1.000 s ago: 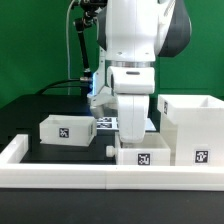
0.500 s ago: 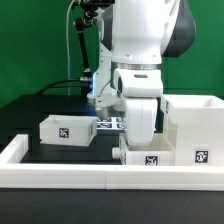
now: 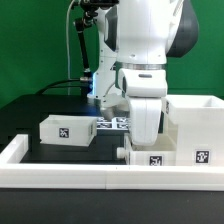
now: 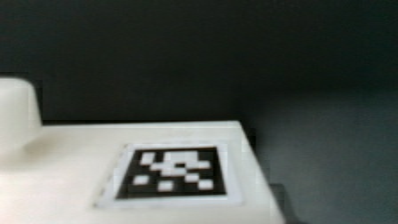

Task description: Assemble drawer

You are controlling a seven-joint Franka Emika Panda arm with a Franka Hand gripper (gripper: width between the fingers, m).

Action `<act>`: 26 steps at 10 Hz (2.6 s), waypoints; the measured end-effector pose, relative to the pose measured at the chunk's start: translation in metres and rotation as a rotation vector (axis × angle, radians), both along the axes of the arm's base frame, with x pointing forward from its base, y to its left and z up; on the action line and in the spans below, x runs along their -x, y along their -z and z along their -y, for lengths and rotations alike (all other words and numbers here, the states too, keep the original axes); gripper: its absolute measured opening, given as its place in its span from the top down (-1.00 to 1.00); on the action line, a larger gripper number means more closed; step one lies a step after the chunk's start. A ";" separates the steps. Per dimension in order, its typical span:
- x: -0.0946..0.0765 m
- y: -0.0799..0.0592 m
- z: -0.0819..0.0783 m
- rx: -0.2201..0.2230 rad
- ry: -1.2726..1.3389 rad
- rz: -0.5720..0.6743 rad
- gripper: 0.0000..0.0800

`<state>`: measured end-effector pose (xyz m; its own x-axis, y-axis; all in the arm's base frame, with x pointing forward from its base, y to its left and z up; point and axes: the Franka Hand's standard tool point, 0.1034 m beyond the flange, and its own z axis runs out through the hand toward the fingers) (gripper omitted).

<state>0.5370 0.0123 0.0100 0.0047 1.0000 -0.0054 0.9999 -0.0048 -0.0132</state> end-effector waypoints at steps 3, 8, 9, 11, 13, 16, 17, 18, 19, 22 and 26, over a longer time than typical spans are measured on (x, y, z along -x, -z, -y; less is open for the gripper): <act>0.000 0.000 -0.004 -0.001 0.001 0.005 0.90; 0.000 -0.001 -0.001 0.000 0.008 0.005 0.06; -0.002 -0.004 -0.001 0.000 0.009 0.009 -0.32; -0.005 -0.011 -0.002 0.001 0.017 0.016 -0.53; -0.009 -0.024 -0.001 0.005 0.026 0.022 -0.60; -0.022 -0.049 0.017 0.018 0.030 -0.003 -0.62; -0.033 -0.052 0.026 0.019 0.009 -0.007 -0.62; -0.042 -0.052 0.035 0.020 -0.001 -0.027 -0.62; -0.053 -0.050 0.038 0.021 -0.007 -0.033 -0.62; -0.058 -0.048 0.043 0.018 -0.005 -0.030 -0.62; -0.042 -0.028 0.070 -0.149 -0.027 -0.048 -0.62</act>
Offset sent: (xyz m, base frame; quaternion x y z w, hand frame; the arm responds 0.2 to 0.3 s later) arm 0.0000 0.0000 0.0000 0.0000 0.0000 0.0000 1.0000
